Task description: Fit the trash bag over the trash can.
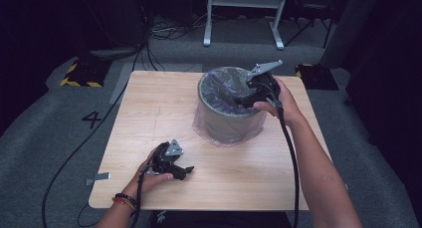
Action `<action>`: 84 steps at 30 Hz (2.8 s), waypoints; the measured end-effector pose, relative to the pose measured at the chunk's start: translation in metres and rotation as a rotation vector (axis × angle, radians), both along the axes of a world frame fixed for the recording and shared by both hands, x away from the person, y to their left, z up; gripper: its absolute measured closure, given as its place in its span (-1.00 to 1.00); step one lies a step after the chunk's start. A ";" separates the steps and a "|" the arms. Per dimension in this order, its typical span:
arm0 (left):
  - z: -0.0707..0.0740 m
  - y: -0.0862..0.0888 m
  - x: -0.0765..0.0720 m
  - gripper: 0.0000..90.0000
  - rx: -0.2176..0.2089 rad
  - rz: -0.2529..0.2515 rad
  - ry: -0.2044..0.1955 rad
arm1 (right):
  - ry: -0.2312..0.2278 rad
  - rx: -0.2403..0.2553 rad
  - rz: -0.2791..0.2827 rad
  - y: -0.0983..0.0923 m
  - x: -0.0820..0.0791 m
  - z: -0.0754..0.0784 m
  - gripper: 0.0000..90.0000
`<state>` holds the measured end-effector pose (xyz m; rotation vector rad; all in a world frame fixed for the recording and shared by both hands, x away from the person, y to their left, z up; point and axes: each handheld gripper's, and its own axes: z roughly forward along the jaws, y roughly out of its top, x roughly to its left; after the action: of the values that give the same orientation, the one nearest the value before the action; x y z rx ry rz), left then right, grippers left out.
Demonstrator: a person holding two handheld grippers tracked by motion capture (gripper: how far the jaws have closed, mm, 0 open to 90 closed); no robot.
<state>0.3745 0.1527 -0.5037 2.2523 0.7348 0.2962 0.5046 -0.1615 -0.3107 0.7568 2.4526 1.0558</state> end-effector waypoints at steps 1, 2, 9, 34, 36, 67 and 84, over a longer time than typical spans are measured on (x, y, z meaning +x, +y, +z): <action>0.000 0.000 0.000 -0.67 0.000 0.000 0.000 | -0.001 0.005 0.003 -0.001 -0.001 0.001 -0.59; 0.000 0.000 0.000 -0.67 0.000 0.000 0.000 | -0.005 0.008 0.004 -0.001 -0.003 0.002 -0.60; 0.000 0.000 0.000 -0.67 0.000 0.000 0.000 | -0.036 0.030 0.017 -0.008 -0.013 0.010 -0.60; 0.000 0.000 0.000 -0.67 0.000 0.000 0.000 | -0.084 -0.012 0.028 -0.031 -0.038 0.004 -0.62; 0.000 0.000 0.000 -0.67 0.000 0.000 0.000 | -0.082 -0.002 0.032 -0.034 -0.040 0.004 -0.62; 0.000 0.000 0.000 -0.67 0.000 0.000 0.000 | -0.123 -0.004 0.039 -0.055 -0.072 -0.017 -0.63; 0.000 0.000 0.000 -0.67 0.000 0.000 -0.001 | -0.065 -0.019 0.048 -0.065 -0.080 -0.047 -0.63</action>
<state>0.3745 0.1526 -0.5038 2.2521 0.7348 0.2969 0.4250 -0.2268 -0.3577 0.6509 2.4335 1.0554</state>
